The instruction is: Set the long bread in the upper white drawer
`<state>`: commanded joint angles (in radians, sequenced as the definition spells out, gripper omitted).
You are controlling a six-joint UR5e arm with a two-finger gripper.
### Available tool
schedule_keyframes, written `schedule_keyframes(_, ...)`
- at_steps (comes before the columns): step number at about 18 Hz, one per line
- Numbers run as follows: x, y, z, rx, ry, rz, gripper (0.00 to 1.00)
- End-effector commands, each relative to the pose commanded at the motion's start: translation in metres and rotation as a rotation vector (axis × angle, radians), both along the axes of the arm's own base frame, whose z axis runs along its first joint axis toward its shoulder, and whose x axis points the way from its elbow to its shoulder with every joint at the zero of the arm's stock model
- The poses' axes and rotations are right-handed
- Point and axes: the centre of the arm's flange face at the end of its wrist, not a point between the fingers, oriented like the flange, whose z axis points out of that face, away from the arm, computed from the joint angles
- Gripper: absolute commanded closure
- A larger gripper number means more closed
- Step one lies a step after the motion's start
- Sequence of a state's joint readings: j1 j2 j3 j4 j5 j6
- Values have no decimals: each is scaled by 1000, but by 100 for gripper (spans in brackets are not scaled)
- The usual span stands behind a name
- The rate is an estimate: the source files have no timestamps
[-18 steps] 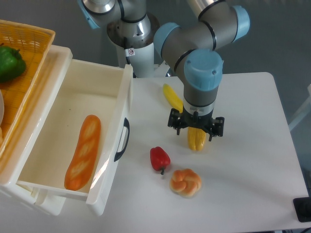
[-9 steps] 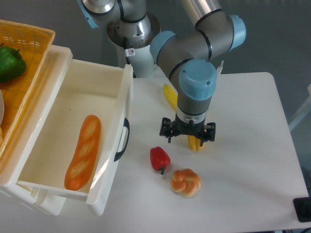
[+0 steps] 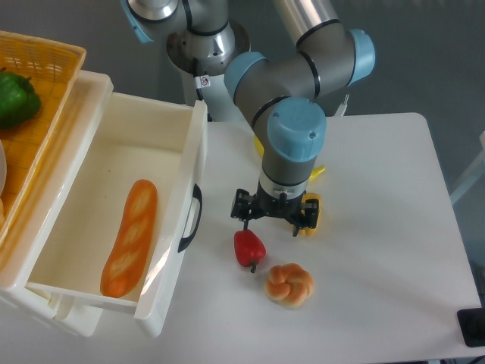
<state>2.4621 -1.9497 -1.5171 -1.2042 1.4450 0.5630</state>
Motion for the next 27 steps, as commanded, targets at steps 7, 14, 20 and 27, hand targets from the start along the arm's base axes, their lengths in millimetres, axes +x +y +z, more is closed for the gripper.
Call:
schedule_keyframes(7, 12, 10, 6, 6, 9, -24, 0)
schedule_keyframes(14, 21, 17, 4, 5, 6, -41, 0)
schedule_keyframes(20, 15, 22, 14, 14, 34, -55, 0)
schedule_keyframes(27, 9, 23, 24, 21, 87, -121, 0)
